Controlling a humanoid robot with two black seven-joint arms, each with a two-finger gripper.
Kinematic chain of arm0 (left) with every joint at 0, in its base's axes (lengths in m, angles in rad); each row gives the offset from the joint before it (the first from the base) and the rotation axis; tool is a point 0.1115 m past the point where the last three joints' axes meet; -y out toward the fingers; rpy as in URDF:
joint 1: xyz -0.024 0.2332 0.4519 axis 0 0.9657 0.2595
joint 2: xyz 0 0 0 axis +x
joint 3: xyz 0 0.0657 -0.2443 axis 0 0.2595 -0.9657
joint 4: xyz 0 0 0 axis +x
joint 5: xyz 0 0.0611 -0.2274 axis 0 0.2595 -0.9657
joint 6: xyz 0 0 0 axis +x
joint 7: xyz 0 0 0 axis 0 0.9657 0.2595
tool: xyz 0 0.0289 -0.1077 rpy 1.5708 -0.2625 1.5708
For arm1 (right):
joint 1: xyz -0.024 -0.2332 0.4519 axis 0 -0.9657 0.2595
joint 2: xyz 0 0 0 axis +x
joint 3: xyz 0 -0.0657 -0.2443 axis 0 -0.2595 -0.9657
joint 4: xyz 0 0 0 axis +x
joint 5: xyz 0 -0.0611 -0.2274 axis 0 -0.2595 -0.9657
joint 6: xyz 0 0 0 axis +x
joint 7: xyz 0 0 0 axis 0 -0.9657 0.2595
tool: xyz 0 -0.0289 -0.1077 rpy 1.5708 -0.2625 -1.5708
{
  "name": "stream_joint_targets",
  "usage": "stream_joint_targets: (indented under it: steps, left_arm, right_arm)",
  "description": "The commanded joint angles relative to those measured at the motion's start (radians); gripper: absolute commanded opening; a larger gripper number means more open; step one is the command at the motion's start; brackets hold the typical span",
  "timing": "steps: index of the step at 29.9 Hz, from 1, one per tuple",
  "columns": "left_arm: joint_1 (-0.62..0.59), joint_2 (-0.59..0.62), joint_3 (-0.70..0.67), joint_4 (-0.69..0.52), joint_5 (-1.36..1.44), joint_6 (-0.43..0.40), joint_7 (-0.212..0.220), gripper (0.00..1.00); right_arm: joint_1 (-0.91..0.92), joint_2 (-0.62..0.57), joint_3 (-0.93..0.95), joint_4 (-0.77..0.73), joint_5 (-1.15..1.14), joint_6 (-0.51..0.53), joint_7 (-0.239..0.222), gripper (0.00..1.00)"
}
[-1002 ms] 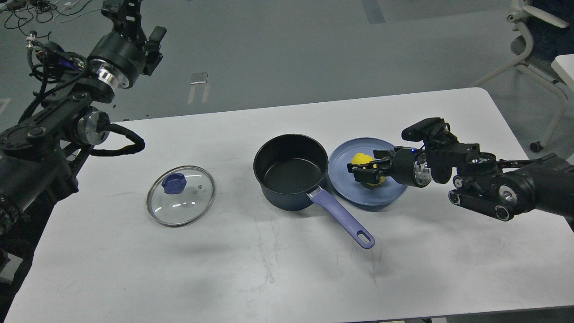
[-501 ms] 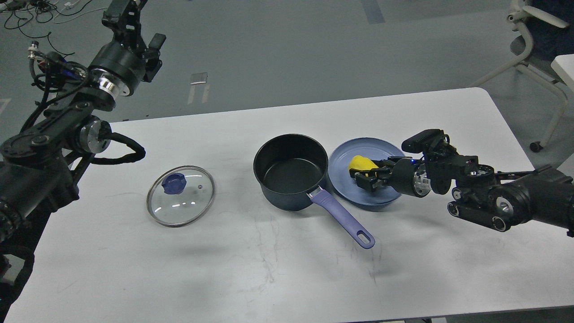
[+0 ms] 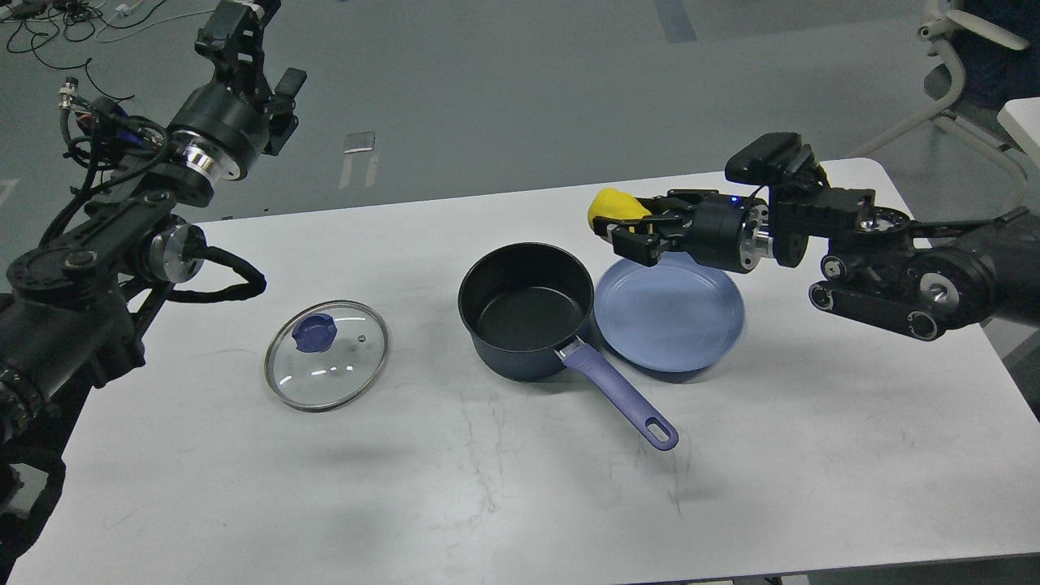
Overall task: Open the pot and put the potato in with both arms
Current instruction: 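Carry the potato over the pot with the right gripper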
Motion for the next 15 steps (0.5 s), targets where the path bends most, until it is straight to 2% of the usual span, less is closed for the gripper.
stream_joint_targets:
  steps: [1, 5, 9, 11, 13, 15]
  left_arm:
    - [-0.001, 0.004, 0.000, 0.000, 0.000, -0.001, 0.000, 0.98]
    - [-0.001, 0.011, 0.000, 0.000, 0.000, 0.000, -0.001, 0.98]
    - [-0.001, 0.014, 0.000, 0.000, 0.000, 0.000, -0.001, 0.98]
    - [-0.001, 0.017, 0.000, 0.000, 0.000, 0.000, -0.001, 0.98]
    - [-0.001, 0.017, 0.000, 0.000, 0.000, 0.000, -0.003, 0.98]
    - [-0.001, 0.017, 0.000, 0.000, 0.000, 0.000, -0.001, 0.98]
  right_arm:
    - [0.004, 0.085, -0.013, -0.030, 0.007, 0.011, 0.015, 0.29]
    - [-0.016, 0.235, -0.063, -0.185, 0.007, 0.011, 0.018, 0.29]
    - [-0.037, 0.315, -0.073, -0.262, 0.007, 0.011, 0.018, 0.30]
    - [-0.042, 0.348, -0.071, -0.296, 0.009, 0.011, 0.018, 0.41]
    - [-0.043, 0.359, -0.070, -0.305, 0.010, 0.008, 0.018, 0.47]
    - [-0.042, 0.375, -0.067, -0.304, 0.020, 0.000, 0.017, 0.62]
